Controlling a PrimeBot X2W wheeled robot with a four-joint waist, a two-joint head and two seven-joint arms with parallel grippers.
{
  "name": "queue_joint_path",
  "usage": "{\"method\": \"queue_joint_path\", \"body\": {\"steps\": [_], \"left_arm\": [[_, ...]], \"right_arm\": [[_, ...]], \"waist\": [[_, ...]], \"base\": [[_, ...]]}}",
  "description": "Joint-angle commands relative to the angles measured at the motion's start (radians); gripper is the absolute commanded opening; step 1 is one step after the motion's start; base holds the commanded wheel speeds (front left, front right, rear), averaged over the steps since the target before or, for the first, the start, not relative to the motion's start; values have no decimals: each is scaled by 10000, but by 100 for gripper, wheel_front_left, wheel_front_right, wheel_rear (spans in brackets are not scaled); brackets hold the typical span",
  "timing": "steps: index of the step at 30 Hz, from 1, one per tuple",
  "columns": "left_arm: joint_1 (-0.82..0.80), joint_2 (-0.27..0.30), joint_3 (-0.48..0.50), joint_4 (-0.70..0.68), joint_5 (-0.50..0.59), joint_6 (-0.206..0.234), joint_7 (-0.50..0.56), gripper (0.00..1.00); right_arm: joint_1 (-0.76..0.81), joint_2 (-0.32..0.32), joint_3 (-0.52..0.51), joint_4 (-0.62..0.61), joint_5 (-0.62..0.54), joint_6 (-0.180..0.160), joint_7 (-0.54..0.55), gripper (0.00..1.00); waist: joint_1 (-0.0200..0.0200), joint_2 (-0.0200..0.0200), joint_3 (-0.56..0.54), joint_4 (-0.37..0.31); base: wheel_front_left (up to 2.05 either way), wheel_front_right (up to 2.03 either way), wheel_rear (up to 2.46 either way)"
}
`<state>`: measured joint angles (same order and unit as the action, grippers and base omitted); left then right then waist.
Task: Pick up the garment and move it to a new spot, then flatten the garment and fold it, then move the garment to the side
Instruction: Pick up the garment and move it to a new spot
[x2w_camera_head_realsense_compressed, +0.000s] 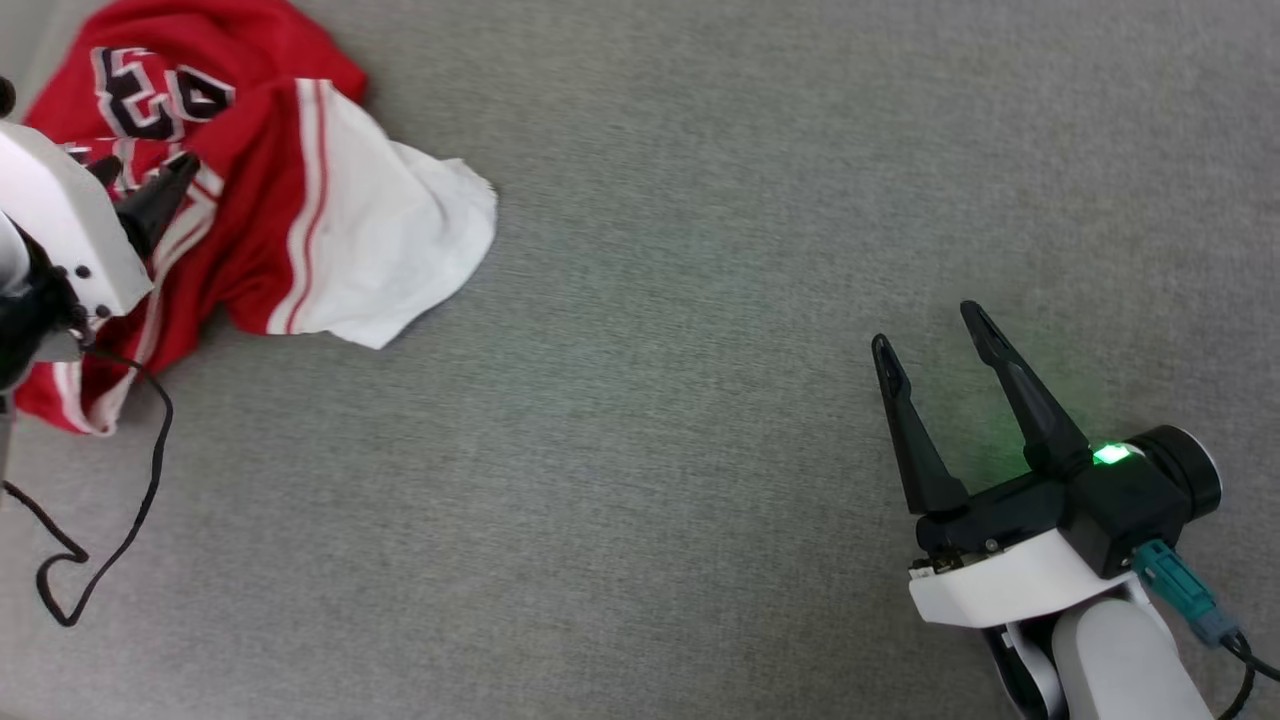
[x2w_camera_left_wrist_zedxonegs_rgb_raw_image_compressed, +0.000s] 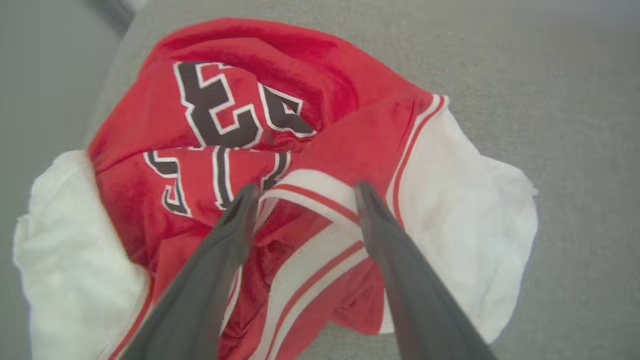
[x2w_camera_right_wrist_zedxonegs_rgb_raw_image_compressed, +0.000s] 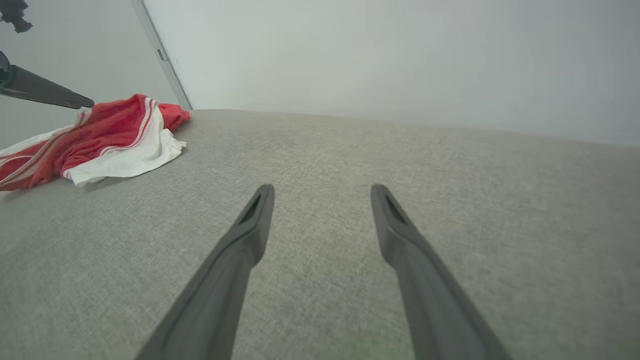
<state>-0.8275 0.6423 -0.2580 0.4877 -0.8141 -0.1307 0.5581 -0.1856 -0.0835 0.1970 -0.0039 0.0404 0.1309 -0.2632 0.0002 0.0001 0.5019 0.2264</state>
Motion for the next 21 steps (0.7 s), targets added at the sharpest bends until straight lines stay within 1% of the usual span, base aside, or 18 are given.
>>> {"method": "queue_joint_path", "body": {"steps": [1, 4, 7, 9, 12, 15, 16, 17, 18, 21], "left_arm": [[-21, 31, -37, 32, -79, 22, 106, 100], [-329, 510, -218, 202, -856, 22, 1079, 100], [-450, 835, -394, 508, -1178, 21, 1615, 100], [-529, 996, -461, 734, -1251, 21, 1750, 100], [-519, 994, -813, 923, -1287, 21, 1902, 100], [-269, 765, -1226, 1173, -1445, 19, 2134, 100], [-198, 671, -1304, 1316, -1562, 11, 2267, 23], [-133, 576, -1405, 1371, -1639, 8, 2326, 0], [-89, 532, -1481, 1402, -1700, 8, 2296, 0], [-234, 606, -1378, 1518, -1635, 20, 1436, 0]], "right_arm": [[-162, -19, -2, -53, -51, -2, -24, 100], [-268, -17, 16, -151, -52, -2, -24, 100], [-263, -6, -114, -252, -115, -2, -24, 100], [-240, 17, -169, -337, -167, -2, -22, 100], [-215, 18, -280, -371, -219, -4, -19, 100], [-201, 23, -329, -360, -255, -4, -12, 100], [-208, 31, -315, -348, -282, -4, -12, 100], [-215, 48, -284, -326, -312, -4, -12, 100], [-209, 63, -261, -308, -325, -4, -12, 100], [-191, 90, -232, -289, -317, -4, -12, 100]], "waist": [[-2, -1, 398, -371], [-2, -1, 659, -588], [-2, -1, 898, -731], [-2, -1, 1013, -833], [-2, -1, 1119, -894], [-2, -1, 1160, -901], [-2, -1, 1157, -897], [-2, -1, 1134, -889], [-2, -1, 1097, -877], [-2, -1, 887, -820]], "base": [[0, 0, 0], [0, 0, 0], [0, 0, 0], [0, 0, 0], [0, 0, 0], [0, 0, 0], [0, 0, 0], [0, 0, 0], [0, 0, 0], [0, 0, 0]]}}
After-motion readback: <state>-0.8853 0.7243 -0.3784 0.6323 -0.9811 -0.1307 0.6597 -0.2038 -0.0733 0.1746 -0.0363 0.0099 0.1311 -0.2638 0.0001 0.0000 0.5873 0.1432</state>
